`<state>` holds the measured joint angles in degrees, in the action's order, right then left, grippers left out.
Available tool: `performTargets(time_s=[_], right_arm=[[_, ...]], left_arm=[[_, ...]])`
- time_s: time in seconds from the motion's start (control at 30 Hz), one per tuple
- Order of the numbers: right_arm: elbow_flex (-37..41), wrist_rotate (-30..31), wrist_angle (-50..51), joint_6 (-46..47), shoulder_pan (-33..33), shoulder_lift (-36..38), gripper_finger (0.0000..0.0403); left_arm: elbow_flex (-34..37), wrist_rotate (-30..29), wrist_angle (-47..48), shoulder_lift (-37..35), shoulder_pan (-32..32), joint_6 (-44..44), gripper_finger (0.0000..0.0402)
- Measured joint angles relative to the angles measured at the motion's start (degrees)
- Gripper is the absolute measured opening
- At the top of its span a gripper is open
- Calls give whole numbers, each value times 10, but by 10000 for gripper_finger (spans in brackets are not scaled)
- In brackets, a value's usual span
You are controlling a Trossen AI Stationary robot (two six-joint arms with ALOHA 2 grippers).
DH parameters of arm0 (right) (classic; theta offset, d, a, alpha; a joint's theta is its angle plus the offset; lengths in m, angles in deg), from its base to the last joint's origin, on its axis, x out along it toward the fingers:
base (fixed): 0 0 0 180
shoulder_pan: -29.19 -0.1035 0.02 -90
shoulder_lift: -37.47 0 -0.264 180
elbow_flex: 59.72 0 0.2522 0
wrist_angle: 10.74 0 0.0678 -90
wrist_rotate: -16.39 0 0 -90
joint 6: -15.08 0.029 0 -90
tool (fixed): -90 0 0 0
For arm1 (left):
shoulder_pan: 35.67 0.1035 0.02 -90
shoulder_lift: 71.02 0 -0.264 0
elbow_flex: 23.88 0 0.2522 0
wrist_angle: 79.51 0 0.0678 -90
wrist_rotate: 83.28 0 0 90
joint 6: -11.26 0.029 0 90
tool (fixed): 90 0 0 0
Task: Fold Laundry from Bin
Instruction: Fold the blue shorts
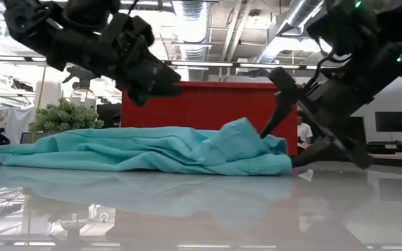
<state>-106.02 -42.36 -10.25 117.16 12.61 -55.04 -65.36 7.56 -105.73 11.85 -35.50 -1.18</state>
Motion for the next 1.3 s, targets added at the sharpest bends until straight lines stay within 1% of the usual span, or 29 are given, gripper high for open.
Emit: performTargets(time_s=[0.2,0.27,0.37,0.43,0.5,0.63,0.73,0.83,0.97,1.07,1.17,1.3], right_arm=[[-2,-3,-9,22,2,-27,306],[-2,-7,-10,21,2,-23,306],[-2,-30,-6,9,0,-13,306],[-1,-31,-4,12,-1,-10,306],[-1,-32,-5,11,12,-10,306],[-1,-61,-8,-12,44,-14,306],[-1,-73,-9,-32,60,-15,304],[-1,-91,-6,-45,71,-15,290],[-2,-96,3,-45,77,-20,261],[-2,-97,9,-45,78,-24,226],[-1,-97,26,-45,78,-24,168],[-1,-93,29,-52,79,-25,71]], left_arm=[[-16,-1,2,61,1,15,195],[-22,-5,1,86,3,22,195],[-31,-7,3,125,9,29,194],[-41,-7,0,149,14,36,194],[-55,2,0,171,20,36,194],[-81,30,4,200,24,39,194],[-93,33,5,216,24,45,194],[-99,33,3,226,24,45,194],[-104,33,6,232,24,48,194],[-105,33,6,232,24,48,194],[-105,34,2,232,24,48,194],[-105,37,3,232,24,47,194]])
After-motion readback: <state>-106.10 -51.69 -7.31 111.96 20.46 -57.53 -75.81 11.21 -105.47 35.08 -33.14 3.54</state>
